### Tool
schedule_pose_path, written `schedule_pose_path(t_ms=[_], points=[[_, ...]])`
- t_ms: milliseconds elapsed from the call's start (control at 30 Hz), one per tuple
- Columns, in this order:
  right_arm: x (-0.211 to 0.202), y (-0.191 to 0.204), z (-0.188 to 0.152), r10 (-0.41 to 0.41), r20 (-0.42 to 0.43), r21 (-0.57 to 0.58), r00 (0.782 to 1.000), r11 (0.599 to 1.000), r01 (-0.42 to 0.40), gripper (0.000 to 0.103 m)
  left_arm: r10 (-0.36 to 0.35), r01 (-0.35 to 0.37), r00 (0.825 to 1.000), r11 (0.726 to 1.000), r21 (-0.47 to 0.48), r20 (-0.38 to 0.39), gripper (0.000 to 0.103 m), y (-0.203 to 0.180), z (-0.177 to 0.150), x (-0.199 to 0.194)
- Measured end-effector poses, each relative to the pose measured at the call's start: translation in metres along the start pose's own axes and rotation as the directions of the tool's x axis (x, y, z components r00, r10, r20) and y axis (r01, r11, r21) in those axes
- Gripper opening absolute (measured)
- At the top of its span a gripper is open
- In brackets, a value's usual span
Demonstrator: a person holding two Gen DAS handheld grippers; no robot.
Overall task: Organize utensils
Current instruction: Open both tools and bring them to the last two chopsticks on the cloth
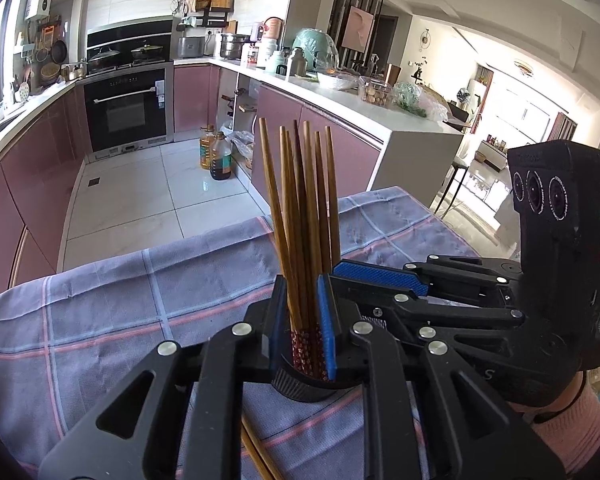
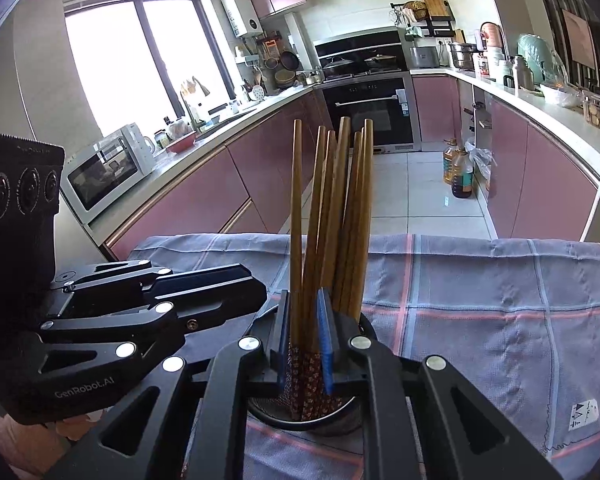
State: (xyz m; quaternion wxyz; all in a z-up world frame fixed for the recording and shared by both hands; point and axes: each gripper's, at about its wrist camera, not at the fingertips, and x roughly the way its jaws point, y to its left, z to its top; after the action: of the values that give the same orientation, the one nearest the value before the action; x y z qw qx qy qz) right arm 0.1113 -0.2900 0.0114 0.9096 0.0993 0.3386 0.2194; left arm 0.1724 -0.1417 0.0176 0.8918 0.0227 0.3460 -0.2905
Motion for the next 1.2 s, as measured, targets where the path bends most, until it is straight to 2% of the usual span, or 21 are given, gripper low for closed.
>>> schedule_pose_path(t_ms=[67, 167, 333, 433, 533, 833, 1000, 1200], points=[[-0.004, 0.001, -0.003, 0.012, 0.003, -0.003, 1.000, 1.000, -0.012, 0.017, 0.010, -0.010, 1.000, 1.000, -0.002, 0.016, 0.017, 0.001, -0.006, -0.006], [-0.013, 0.007, -0.010, 0.040, 0.012, -0.018, 0.999, 0.999, -0.039, 0.028, 0.027, -0.027, 0.998, 1.000, 0.000, 0.054, 0.020, 0.003, -0.016, -0.020], [-0.029, 0.021, -0.023, 0.093, 0.020, -0.053, 0.995, 0.994, -0.092, 0.037, 0.048, -0.047, 0.991, 0.999, -0.010, 0.124, 0.028, 0.010, -0.036, -0.052], [-0.032, 0.034, -0.038, 0.124, 0.001, -0.081, 0.992, 0.989, -0.123, 0.040, 0.074, -0.072, 0.988, 0.997, -0.017, 0.134, 0.029, 0.017, -0.051, -0.065], [-0.027, 0.045, -0.055, 0.125, -0.032, -0.097, 0.992, 0.987, -0.128, 0.043, 0.097, -0.095, 0.990, 0.995, -0.027, 0.103, 0.030, 0.023, -0.069, -0.068], [0.009, 0.062, -0.095, 0.102, -0.161, -0.094, 0.982, 0.989, -0.118, 0.043, 0.142, -0.143, 0.990, 0.985, -0.093, -0.022, 0.030, 0.042, -0.129, -0.050], [0.023, 0.074, -0.110, 0.080, -0.207, -0.106, 0.975, 0.989, -0.103, 0.043, 0.153, -0.161, 0.986, 0.979, -0.125, -0.068, 0.030, 0.050, -0.149, -0.042], [0.028, 0.083, -0.120, 0.028, -0.219, -0.140, 0.975, 0.988, -0.059, 0.043, 0.155, -0.165, 0.984, 0.976, -0.140, -0.083, 0.030, 0.055, -0.161, -0.039]])
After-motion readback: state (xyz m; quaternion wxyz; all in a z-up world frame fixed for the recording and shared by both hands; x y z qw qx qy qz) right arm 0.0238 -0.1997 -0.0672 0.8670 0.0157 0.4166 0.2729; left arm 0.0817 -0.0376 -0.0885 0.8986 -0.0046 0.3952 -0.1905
